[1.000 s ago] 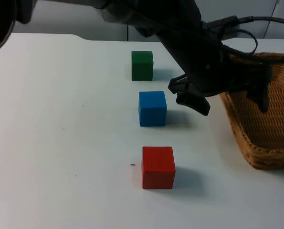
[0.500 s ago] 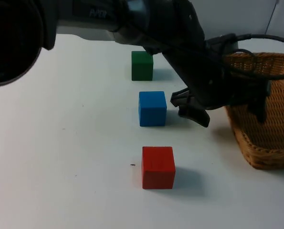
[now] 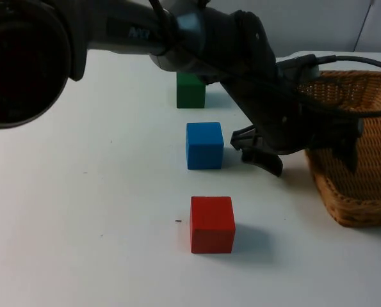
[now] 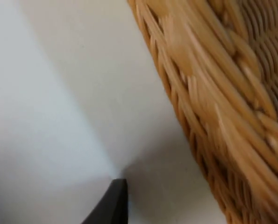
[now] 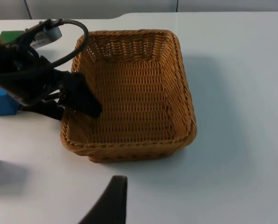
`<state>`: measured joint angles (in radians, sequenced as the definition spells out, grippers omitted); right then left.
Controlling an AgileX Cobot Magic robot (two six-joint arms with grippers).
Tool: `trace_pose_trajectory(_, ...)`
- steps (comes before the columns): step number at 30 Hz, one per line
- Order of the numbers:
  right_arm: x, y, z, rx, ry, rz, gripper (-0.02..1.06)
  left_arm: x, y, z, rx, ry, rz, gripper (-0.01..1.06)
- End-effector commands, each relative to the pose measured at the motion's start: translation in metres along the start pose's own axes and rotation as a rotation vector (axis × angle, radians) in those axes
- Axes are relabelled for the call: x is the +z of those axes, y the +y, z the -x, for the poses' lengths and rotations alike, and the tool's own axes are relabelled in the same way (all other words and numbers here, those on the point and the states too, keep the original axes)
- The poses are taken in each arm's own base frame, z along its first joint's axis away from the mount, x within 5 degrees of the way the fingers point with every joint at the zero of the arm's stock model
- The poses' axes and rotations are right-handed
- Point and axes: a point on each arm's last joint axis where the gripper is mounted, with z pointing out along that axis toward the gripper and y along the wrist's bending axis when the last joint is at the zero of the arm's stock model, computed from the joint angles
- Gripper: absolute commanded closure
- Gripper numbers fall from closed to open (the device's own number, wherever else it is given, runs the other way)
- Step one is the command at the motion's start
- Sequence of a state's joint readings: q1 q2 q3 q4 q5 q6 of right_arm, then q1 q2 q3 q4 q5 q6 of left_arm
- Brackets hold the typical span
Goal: Pick up the basket with the left hand and place the blue cube into the basket with the right hand.
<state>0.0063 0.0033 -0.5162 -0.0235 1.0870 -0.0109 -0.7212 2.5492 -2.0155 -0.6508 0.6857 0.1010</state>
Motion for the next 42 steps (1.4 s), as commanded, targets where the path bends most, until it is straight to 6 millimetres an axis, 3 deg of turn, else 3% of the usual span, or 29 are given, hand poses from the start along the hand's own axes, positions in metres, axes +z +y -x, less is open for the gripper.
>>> trace_pose_trajectory(1, 0.001, -0.001, -0.001, 0.002, -0.005, -0.015, 0.0, 0.005, -0.009, -0.004, 0.01, 0.008, -0.009, 0.01)
trace_pose_trajectory(7, 0.001, -0.001, -0.001, 0.002, -0.005, -0.015, 0.0, 0.007, -0.013, -0.007, 0.023, 0.017, -0.009, 0.02)
trace_pose_trajectory(10, 0.001, -0.001, -0.001, 0.006, -0.005, -0.02, 0.0, 0.007, -0.013, -0.007, -0.01, 0.017, -0.009, 0.17)
trace_pose_trajectory(11, 0.001, -0.001, -0.001, 0.006, -0.005, -0.02, 0.0, 0.007, -0.013, -0.007, -0.01, 0.017, -0.009, 0.17)
trace_pose_trajectory(14, 0.001, -0.001, -0.001, 0.006, -0.005, -0.02, 0.0, 0.007, -0.013, -0.006, -0.03, 0.002, -0.008, 0.5)
trace_pose_trajectory(15, 0.001, -0.001, -0.001, 0.006, -0.005, -0.02, 0.0, 0.007, -0.013, -0.005, -0.03, -0.011, -0.008, 0.67)
trace_pose_trajectory(16, 0.001, -0.001, -0.001, 0.006, -0.005, -0.02, 0.0, 0.007, -0.013, -0.005, -0.03, -0.011, -0.008, 0.67)
trace_pose_trajectory(19, 0.001, -0.001, -0.001, 0.006, -0.005, -0.02, 0.0, 0.007, -0.015, -0.004, -0.054, -0.022, -0.027, 1.03)
trace_pose_trajectory(28, 0.001, -0.001, -0.001, 0.006, -0.005, -0.02, 0.0, -0.004, -0.025, 0.002, -0.116, -0.048, -0.076, 1.05)
trace_pose_trajectory(34, 0.001, -0.001, -0.001, 0.006, -0.005, -0.02, 0.0, -0.058, -0.041, 0.021, -0.023, -0.092, -0.016, 1.05)
trace_pose_trajectory(37, 0.001, -0.001, -0.001, 0.006, -0.005, -0.02, 0.0, -0.098, -0.036, 0.034, -0.012, -0.107, 0.023, 1.05)
trace_pose_trajectory(39, 0.001, -0.001, -0.001, 0.006, -0.005, -0.02, 0.0, -0.109, -0.034, 0.038, -0.014, -0.114, 0.034, 1.05)
trace_pose_trajectory(42, 0.001, -0.001, -0.001, 0.006, -0.005, -0.02, 0.0, -0.151, -0.024, 0.049, -0.057, -0.169, 0.026, 1.05)
